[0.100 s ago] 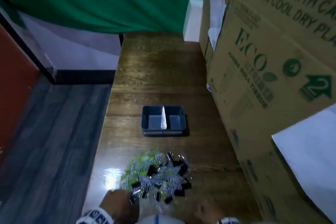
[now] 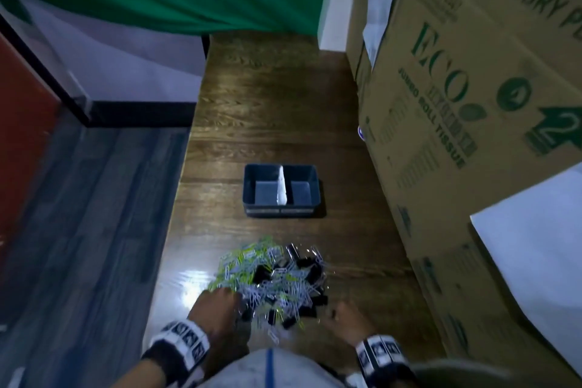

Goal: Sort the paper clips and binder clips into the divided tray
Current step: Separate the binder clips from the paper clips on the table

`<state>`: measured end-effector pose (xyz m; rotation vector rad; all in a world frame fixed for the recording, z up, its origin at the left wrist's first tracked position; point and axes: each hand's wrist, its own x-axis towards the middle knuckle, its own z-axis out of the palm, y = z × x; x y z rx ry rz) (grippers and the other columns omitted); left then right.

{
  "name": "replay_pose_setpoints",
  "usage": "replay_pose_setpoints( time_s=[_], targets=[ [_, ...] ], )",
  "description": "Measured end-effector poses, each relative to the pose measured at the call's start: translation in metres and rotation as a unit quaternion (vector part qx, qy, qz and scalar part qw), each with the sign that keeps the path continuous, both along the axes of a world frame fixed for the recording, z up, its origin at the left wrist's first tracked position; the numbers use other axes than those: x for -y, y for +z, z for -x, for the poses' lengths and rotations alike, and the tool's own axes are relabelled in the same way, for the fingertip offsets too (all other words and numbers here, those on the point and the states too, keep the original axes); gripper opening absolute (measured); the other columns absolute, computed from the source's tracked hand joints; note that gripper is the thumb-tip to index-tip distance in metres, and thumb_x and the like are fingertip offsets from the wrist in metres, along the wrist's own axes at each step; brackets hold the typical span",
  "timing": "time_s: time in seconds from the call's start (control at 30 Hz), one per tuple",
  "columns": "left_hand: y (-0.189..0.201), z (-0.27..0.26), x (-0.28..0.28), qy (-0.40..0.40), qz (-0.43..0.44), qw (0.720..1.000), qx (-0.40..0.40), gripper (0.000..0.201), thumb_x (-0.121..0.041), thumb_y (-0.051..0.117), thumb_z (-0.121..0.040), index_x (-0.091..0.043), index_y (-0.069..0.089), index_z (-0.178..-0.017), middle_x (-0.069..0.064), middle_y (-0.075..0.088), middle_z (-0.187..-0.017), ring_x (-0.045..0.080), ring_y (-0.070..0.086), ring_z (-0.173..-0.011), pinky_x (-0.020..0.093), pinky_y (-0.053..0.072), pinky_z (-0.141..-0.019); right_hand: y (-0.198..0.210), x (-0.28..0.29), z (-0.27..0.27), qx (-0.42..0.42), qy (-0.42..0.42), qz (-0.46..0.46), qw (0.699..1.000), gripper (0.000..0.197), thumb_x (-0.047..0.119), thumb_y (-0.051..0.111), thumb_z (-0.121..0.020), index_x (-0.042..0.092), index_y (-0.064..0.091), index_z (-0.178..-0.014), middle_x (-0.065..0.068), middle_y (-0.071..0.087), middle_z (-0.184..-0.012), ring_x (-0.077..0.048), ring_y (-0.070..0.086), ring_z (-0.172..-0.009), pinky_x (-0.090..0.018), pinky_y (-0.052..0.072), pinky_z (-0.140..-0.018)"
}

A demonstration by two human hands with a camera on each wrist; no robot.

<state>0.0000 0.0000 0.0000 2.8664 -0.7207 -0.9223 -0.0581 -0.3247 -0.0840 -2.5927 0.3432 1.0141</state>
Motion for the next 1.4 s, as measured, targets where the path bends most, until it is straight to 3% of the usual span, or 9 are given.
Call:
replay_pose_setpoints(
  time_s=[0.1, 0.2, 0.4, 0.53, 0.7, 0.87, 1.1, 1.23, 1.4],
  targets=[
    [-0.006, -0.018, 0.021, -0.013, 0.03, 0.999, 0.041, 0.03, -0.011, 0.052, -0.087, -0.025, 0.064, -0.112, 0.002, 0.067, -0.105, 0.02, 0.065, -0.089, 0.034, 0.055, -0.077, 0.041, -0.026, -0.028, 0.042, 0.008, -0.033, 0.999, 0.009, 0.036, 0.057, -0.084, 0.033, 0.065, -0.085, 0.002, 0.071, -0.089, -0.021, 0.069, -0.083, -0.034, 0.056, -0.077],
    [-0.018, -0.031, 0.032, -0.007, 0.037, 0.996, 0.084, 0.035, -0.013, 0.054, -0.089, -0.02, 0.054, -0.123, 0.005, 0.061, -0.108, 0.022, 0.061, -0.087, 0.036, 0.056, -0.075, 0.061, -0.04, -0.05, 0.098, 0.025, -0.064, 0.993, 0.011, 0.017, 0.061, -0.091, 0.026, 0.066, -0.093, 0.003, 0.065, -0.093, -0.016, 0.064, -0.082, -0.037, 0.057, -0.076],
    [-0.035, -0.042, 0.046, -0.006, 0.033, 0.996, 0.082, 0.054, -0.017, 0.058, -0.089, -0.019, 0.035, -0.138, 0.012, 0.046, -0.13, 0.024, 0.053, -0.106, 0.04, 0.052, -0.088, 0.057, -0.039, -0.075, 0.14, 0.019, -0.066, 0.988, 0.028, 0.01, 0.063, -0.093, 0.026, 0.057, -0.115, 0.006, 0.044, -0.131, -0.018, 0.058, -0.111, -0.031, 0.056, -0.089],
    [-0.043, -0.047, 0.051, 0.008, 0.016, 0.999, 0.05, 0.06, -0.022, 0.062, -0.09, -0.021, 0.034, -0.143, 0.011, 0.038, -0.138, 0.029, 0.049, -0.116, 0.044, 0.052, -0.092, 0.058, -0.043, -0.092, 0.083, 0.031, -0.042, 0.995, 0.041, 0.023, 0.057, -0.101, 0.021, 0.05, -0.14, -0.005, 0.031, -0.154, -0.033, 0.045, -0.136, -0.047, 0.043, -0.11],
    [-0.045, -0.052, 0.059, 0.045, 0.026, 0.998, 0.028, 0.053, -0.023, 0.067, -0.087, -0.014, 0.041, -0.133, 0.011, 0.049, -0.127, 0.03, 0.054, -0.11, 0.043, 0.053, -0.086, 0.053, -0.053, -0.103, 0.076, 0.078, 0.015, 0.994, 0.047, 0.032, 0.06, -0.099, 0.015, 0.049, -0.141, -0.009, 0.032, -0.147, -0.031, 0.053, -0.121, -0.044, 0.048, -0.102],
    [-0.044, -0.052, 0.065, 0.085, 0.062, 0.994, 0.026, 0.044, -0.02, 0.065, -0.086, -0.011, 0.045, -0.125, 0.01, 0.059, -0.115, 0.029, 0.06, -0.1, 0.039, 0.053, -0.078, 0.046, -0.061, -0.102, 0.088, 0.08, 0.043, 0.992, 0.04, 0.03, 0.062, -0.098, 0.006, 0.059, -0.13, -0.009, 0.035, -0.149, -0.029, 0.052, -0.125, -0.043, 0.047, -0.105],
    [-0.049, -0.044, 0.055, 0.088, 0.139, 0.984, 0.073, 0.025, -0.022, 0.065, -0.089, -0.015, 0.058, -0.112, 0.003, 0.065, -0.103, 0.023, 0.063, -0.088, 0.032, 0.054, -0.07, 0.039, -0.061, -0.104, 0.125, 0.02, 0.025, 0.992, 0.044, 0.035, 0.072, -0.09, 0.017, 0.056, -0.126, -0.004, 0.058, -0.127, -0.024, 0.059, -0.114, -0.042, 0.053, -0.096],
    [-0.042, -0.044, 0.041, 0.156, 0.198, 0.963, 0.093, 0.016, -0.03, 0.062, -0.091, -0.021, 0.059, -0.103, -0.009, 0.056, -0.096, 0.013, 0.057, -0.081, 0.024, 0.054, -0.068, 0.042, -0.056, -0.104, 0.155, -0.057, -0.026, 0.986, 0.028, 0.034, 0.081, -0.081, 0.024, 0.061, -0.098, 0.005, 0.067, -0.095, -0.018, 0.065, -0.09, -0.038, 0.058, -0.08],
    [-0.031, -0.061, 0.003, 0.269, 0.222, 0.932, 0.102, 0.018, -0.036, 0.063, -0.09, -0.023, 0.062, -0.102, -0.011, 0.062, -0.091, 0.005, 0.06, -0.074, 0.02, 0.051, -0.063, 0.064, -0.038, -0.106, 0.188, -0.171, -0.156, 0.955, 0.029, 0.013, 0.088, -0.073, 0.016, 0.065, -0.091, 0.004, 0.069, -0.086, -0.012, 0.067, -0.079, -0.025, 0.056, -0.07]
  ],
)
